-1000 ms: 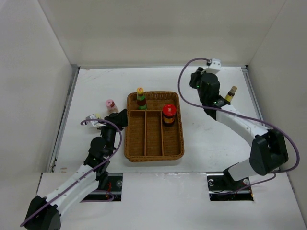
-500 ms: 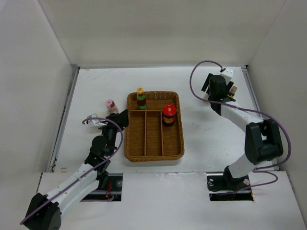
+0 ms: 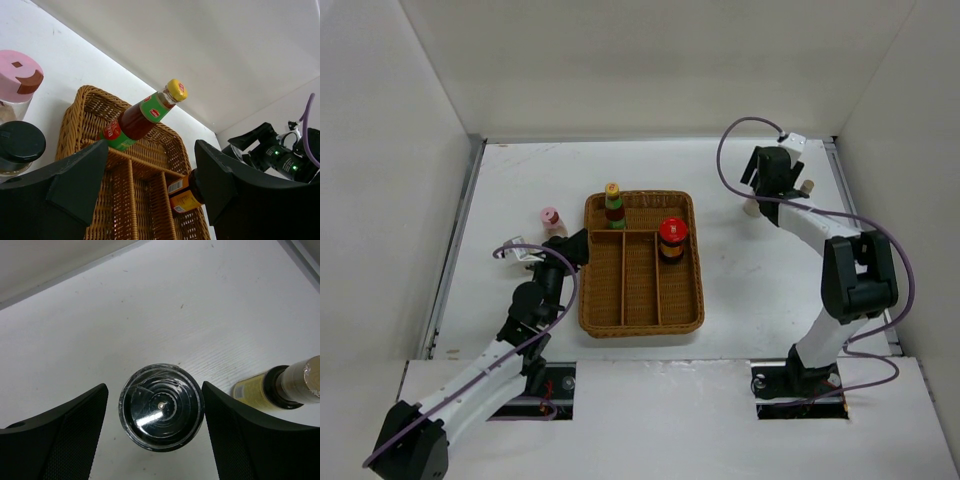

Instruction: Organize the condiment bottles

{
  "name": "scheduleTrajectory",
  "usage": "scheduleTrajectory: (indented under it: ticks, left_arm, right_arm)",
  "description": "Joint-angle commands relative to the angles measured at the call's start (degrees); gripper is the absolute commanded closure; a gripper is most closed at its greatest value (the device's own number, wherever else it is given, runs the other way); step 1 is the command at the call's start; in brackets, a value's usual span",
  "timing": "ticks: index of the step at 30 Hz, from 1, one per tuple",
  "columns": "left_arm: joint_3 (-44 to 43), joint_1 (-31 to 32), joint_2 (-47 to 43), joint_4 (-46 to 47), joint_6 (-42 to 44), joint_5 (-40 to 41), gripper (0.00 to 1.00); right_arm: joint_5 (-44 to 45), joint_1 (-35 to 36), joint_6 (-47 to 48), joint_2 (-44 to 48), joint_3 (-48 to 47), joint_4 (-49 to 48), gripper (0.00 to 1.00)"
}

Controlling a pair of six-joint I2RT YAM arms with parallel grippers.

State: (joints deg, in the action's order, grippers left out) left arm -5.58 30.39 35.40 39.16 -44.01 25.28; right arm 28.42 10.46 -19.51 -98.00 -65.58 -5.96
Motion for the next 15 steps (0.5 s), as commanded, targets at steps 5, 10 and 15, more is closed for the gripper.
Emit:
scheduleTrajectory:
  ticks: [5, 10, 15]
  left_arm:
    - [-0.4, -0.6, 0.5, 2.2, -0.6, -0.2, 0.30]
    - [-0.6, -0.6, 1.1, 2.4, -0.8, -0.3, 0.30]
    - [-0.4, -0.6, 1.2, 2.4, -0.8, -0.3, 0.30]
  right_arm:
    - [-1.1, -0.2, 0.2, -1.6, -2.7, -1.0, 0.21]
    - [-0.5, -0.2, -0.3, -1.4, -1.9, -0.4, 0.23]
    - [0.0, -0.1, -0.4, 0.3, -1.7, -0.7, 0.45]
